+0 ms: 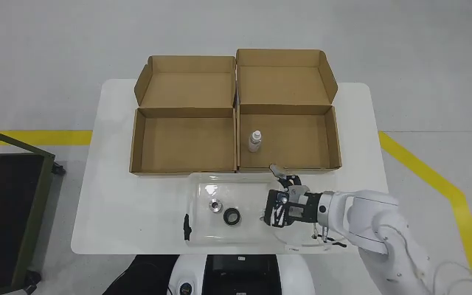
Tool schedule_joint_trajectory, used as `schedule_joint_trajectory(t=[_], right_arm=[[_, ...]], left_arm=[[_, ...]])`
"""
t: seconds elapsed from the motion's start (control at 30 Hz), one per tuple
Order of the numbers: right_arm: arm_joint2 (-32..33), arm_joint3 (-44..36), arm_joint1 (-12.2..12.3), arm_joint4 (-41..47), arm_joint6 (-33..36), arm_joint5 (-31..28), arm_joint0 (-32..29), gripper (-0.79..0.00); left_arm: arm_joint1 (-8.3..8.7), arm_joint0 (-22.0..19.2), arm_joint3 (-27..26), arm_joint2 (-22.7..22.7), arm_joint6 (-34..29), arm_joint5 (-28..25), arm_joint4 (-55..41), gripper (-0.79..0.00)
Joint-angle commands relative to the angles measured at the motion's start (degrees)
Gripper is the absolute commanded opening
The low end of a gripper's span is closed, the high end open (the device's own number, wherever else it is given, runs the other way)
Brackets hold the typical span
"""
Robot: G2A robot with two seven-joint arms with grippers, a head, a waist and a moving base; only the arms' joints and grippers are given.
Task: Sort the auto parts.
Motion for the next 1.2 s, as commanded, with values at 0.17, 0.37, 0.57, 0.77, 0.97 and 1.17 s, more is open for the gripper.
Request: schedule_joint_trajectory(t=[0.17,0.37,0.57,0.77,0.97,1.17], right_arm=[[-2.46,1.12,0.56,-1.54,3.52,-1.11,-0.22,0.000],[-4.83,3.31,0.80,-2.06,5.16,-0.77,0.73,-0.114],[-7.29,5.05,1.02,-2.63,7.45,-0.98,2.23,-0.240],[-10.44,6.00,1.50,-4.95,8.58,0.14,3.52,-0.274],[-13.44,7.04,2.26,-6.31,9.59,1.15,4.94,-0.299],[-16.22,7.74,3.21,-6.99,10.36,1.93,6.78,-0.317]], left_arm=[[0.00,0.00,0.00,0.00,0.00,0.00,0.00,0.000],[0.00,0.00,0.00,0.00,0.00,0.00,0.00,0.000],[0.00,0.00,0.00,0.00,0.00,0.00,0.00,0.000],[0.00,0.00,0.00,0.00,0.00,0.00,0.00,0.000],[0.00,0.00,0.00,0.00,0.00,0.00,0.00,0.000],[0.00,0.00,0.00,0.00,0.00,0.00,0.00,0.000]])
